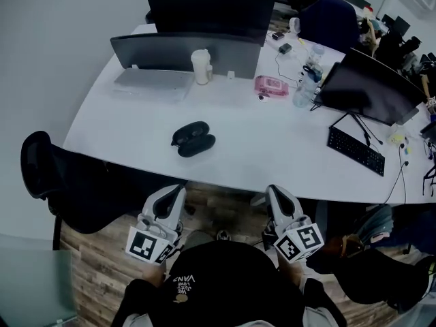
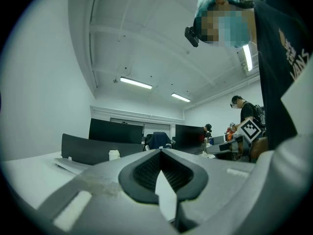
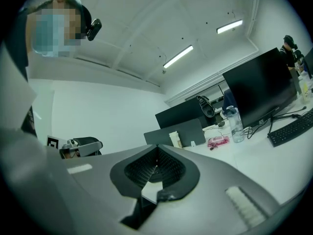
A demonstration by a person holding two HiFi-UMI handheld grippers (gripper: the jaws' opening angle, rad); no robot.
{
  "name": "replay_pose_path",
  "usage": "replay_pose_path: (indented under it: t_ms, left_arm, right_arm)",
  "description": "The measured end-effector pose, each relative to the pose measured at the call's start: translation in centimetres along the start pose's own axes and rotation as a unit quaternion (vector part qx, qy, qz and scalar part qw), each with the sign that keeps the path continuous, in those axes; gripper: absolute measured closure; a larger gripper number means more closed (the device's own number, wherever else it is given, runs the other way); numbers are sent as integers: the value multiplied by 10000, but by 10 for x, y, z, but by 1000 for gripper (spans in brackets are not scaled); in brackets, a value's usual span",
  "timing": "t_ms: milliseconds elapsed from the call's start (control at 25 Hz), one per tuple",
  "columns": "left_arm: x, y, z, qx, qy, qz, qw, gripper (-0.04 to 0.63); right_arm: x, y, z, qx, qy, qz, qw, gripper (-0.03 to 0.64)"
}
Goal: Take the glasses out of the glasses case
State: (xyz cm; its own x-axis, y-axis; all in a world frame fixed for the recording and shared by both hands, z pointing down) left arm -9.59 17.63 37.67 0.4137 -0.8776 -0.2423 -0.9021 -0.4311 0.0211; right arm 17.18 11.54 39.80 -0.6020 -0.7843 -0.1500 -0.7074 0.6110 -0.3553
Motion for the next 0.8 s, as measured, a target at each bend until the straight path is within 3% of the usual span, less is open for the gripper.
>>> replay_pose_path:
  t_ms: [360, 800]
  left_arm:
    - [13, 26, -12, 36, 95, 216, 9997, 594]
    - [66, 75, -17, -123, 74, -238, 9996, 594]
  right_arm:
    - [25, -10, -13, 168, 144, 120, 9997, 618]
    - [68, -17, -11, 164, 14, -277, 9995, 618]
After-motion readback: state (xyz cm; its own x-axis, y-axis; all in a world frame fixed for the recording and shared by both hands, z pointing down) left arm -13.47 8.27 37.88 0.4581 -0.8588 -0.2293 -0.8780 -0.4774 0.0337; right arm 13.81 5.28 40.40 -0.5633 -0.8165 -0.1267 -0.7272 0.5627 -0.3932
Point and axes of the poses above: the fingertips, and each gripper's own axes: x forward along the fingers, y to its left, z out of its top, the point moved 5 cm from there along -x, backward along the fingers, and after that the axes turned 12 degrees about -y, right-handed, at the moved point
